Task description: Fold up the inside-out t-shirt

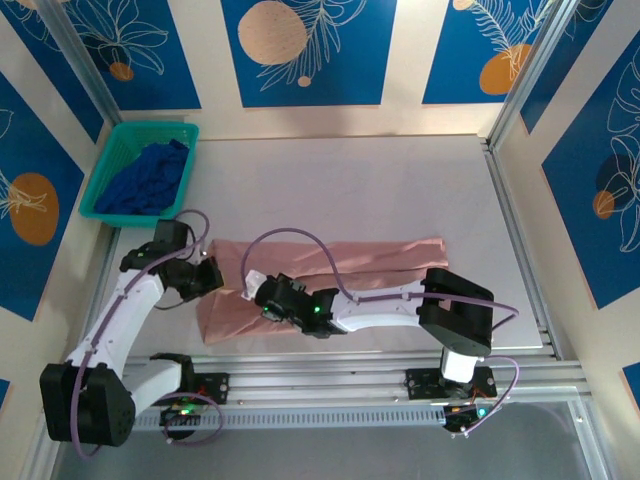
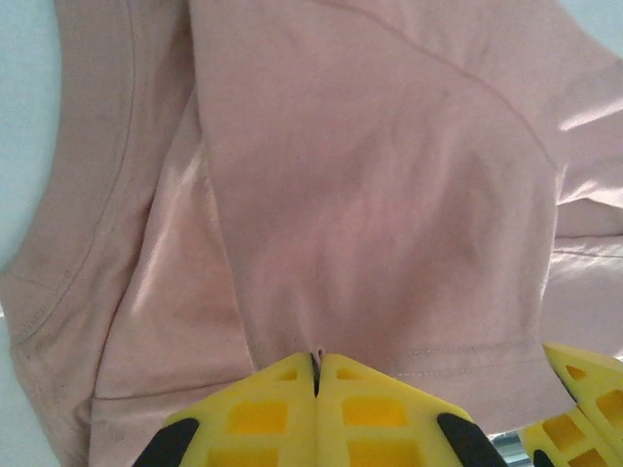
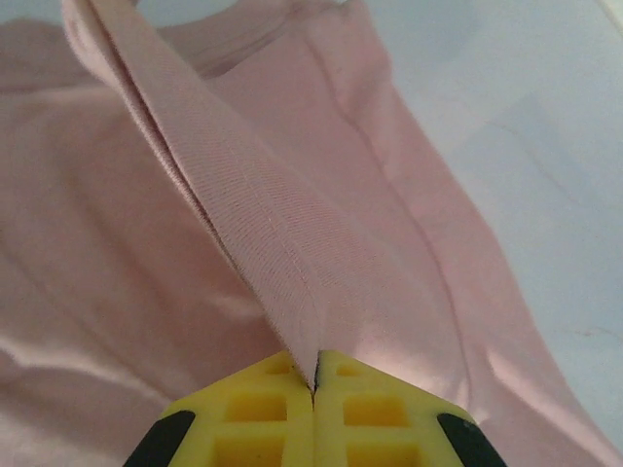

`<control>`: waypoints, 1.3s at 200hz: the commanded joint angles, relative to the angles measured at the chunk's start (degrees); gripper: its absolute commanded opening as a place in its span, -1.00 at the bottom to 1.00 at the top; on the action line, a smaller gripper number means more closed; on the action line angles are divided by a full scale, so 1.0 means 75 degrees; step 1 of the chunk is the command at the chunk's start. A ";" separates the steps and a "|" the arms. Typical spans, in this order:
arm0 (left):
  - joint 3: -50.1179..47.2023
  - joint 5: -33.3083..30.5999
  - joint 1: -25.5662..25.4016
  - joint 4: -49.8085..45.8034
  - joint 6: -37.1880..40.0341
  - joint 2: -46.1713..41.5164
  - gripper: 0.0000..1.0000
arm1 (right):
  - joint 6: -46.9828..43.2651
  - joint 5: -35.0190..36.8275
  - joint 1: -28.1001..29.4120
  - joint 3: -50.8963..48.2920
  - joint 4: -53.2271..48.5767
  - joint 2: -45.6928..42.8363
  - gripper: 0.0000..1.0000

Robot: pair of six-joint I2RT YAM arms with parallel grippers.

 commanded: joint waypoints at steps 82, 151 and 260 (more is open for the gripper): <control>-0.0093 -0.1132 -0.0225 0.0008 -0.0591 -0.0312 0.15 | 0.0153 -0.3165 -0.0479 -0.0068 -0.2125 -0.0925 -0.12; -0.0253 -0.0700 -0.0428 0.1383 -0.0884 0.0259 0.29 | 0.2407 -0.4964 -0.1887 0.0315 -0.1483 -0.0533 -0.22; -0.0556 -0.0960 -0.0741 0.1816 -0.0755 0.0495 0.30 | 0.3888 -0.4903 -0.1800 0.0937 -0.2517 0.0820 -0.16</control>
